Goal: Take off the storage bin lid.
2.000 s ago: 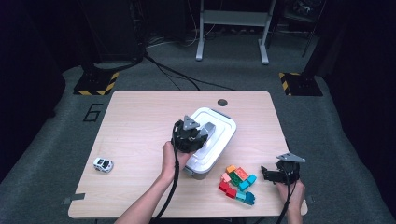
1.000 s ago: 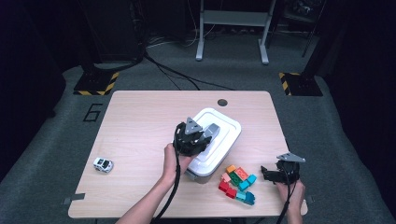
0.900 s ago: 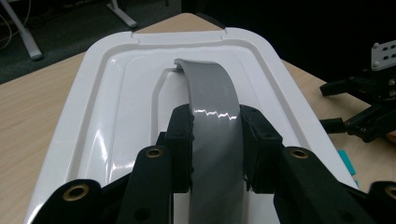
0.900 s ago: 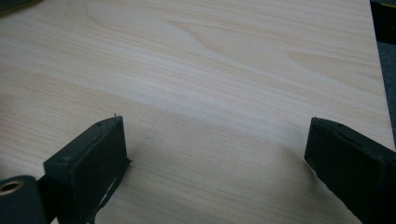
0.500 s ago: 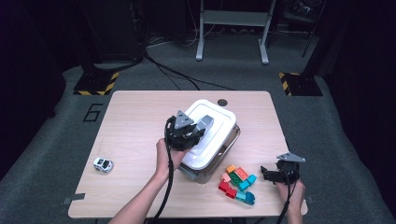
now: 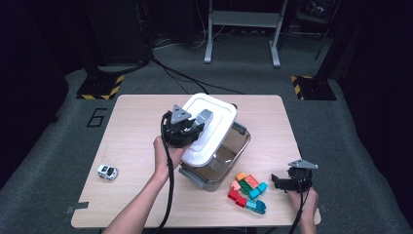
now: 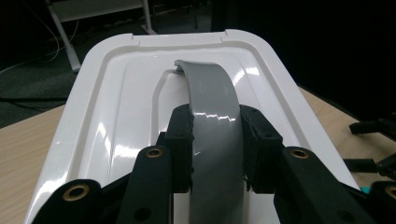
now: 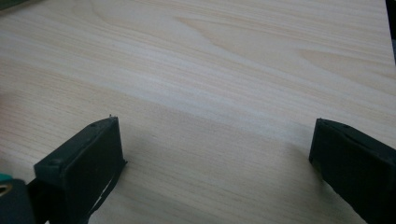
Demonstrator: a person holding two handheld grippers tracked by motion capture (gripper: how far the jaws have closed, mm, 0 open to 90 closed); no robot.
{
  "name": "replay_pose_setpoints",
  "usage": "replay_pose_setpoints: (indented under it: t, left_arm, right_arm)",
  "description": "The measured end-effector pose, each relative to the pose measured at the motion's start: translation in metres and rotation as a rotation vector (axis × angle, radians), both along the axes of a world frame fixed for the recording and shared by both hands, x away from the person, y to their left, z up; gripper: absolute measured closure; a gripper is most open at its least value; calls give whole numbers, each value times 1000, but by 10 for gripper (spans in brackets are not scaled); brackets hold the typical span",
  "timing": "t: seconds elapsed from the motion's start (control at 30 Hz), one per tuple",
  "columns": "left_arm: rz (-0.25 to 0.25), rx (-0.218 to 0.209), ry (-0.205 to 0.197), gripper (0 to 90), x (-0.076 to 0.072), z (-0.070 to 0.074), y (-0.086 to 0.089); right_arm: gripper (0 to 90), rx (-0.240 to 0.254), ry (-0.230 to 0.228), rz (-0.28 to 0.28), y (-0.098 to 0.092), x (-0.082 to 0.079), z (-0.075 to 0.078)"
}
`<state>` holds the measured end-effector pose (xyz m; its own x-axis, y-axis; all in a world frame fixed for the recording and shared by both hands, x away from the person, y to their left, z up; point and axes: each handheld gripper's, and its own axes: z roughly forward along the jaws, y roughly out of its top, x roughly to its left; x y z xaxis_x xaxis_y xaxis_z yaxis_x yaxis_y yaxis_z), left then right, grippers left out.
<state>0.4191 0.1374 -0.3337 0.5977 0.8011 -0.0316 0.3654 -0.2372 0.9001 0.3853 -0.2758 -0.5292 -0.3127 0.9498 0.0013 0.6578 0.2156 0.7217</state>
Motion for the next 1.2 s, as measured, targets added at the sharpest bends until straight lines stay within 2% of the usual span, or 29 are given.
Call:
replay_pose_setpoints:
  t: [0.1,0.27,0.47,0.63,0.73,1.0,1.2]
  left_arm:
    - [21,-12,-3,674,4,2,5]
    - [46,-26,6,674,11,3,12]
    - [81,-28,18,674,20,3,21]
    - [107,-12,16,674,27,4,29]
    - [127,-17,12,674,30,3,36]
    - [204,-32,7,674,43,-5,58]
    - [248,-12,15,674,51,-15,72]
  right_arm:
    - [19,-1,-2,20,0,0,0]
    - [8,-4,1,23,0,1,0]
    - [0,4,9,14,2,1,0]
    - [0,3,8,13,2,1,0]
    - [0,2,8,15,2,1,0]
    - [1,2,6,16,2,1,0]
    - [2,-2,1,26,1,1,0]
